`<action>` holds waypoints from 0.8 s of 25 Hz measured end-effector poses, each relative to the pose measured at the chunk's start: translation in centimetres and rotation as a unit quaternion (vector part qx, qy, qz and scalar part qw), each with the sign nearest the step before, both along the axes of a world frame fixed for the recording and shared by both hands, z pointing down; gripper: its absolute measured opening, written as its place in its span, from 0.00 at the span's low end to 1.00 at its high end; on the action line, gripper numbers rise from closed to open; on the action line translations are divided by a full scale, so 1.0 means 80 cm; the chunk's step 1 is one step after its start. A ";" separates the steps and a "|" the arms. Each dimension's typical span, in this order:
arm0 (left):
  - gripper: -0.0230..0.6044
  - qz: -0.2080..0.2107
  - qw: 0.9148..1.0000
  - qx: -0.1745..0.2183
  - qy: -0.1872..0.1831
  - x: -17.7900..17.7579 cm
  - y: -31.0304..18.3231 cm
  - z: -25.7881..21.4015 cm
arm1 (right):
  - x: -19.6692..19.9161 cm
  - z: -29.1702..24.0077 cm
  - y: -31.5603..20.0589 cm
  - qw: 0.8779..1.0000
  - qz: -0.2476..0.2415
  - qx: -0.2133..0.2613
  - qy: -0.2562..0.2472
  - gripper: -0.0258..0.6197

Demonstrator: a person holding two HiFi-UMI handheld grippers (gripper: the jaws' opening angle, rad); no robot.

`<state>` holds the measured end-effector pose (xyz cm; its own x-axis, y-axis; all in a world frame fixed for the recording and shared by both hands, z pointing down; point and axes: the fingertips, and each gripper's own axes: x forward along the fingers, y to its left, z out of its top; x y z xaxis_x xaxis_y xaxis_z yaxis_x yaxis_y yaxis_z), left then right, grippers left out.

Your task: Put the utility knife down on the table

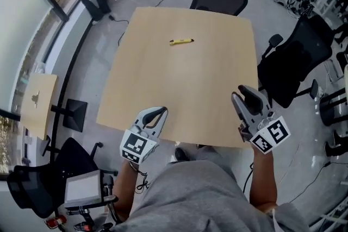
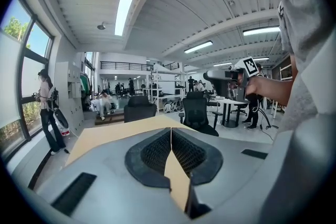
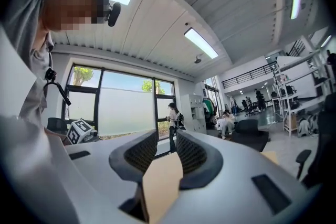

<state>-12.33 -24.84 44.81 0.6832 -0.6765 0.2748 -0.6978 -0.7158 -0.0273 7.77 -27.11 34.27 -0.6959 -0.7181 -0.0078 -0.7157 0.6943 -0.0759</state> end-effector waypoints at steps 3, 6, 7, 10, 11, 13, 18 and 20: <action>0.05 -0.001 1.000 -0.010 0.019 0.009 0.013 -0.006 | 0.022 -0.008 0.035 1.000 0.011 0.004 0.001 0.22; 0.05 -0.001 1.000 -0.011 0.029 0.032 0.030 -0.013 | 0.051 -0.012 0.073 1.000 0.014 0.010 0.004 0.22; 0.05 -0.002 1.000 -0.008 0.028 0.041 0.035 -0.015 | 0.061 -0.012 0.084 1.000 0.014 0.012 0.004 0.22; 0.05 -0.009 0.999 -0.006 0.036 0.069 0.052 -0.023 | 0.089 -0.014 0.117 1.000 0.010 0.017 0.000 0.22; 0.05 -0.012 0.999 -0.009 0.044 0.078 0.060 -0.025 | 0.097 -0.015 0.129 1.000 0.008 0.017 -0.002 0.22; 0.05 -0.020 0.997 -0.021 0.066 0.094 0.075 -0.028 | 0.110 -0.016 0.152 1.000 0.004 0.013 -0.005 0.22; 0.05 -0.021 0.990 -0.053 0.129 0.158 0.126 -0.024 | 0.160 -0.020 0.227 1.000 -0.006 0.017 0.003 0.22; 0.05 -0.021 0.987 -0.062 0.146 0.184 0.149 -0.024 | 0.186 -0.020 0.262 1.000 -0.001 0.015 0.005 0.22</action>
<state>2.36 -12.90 42.90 0.7171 -0.6800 0.1525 -0.6925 -0.6705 0.2663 22.67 -6.16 32.68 -0.6971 -0.7166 -0.0233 -0.7152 0.6973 -0.0478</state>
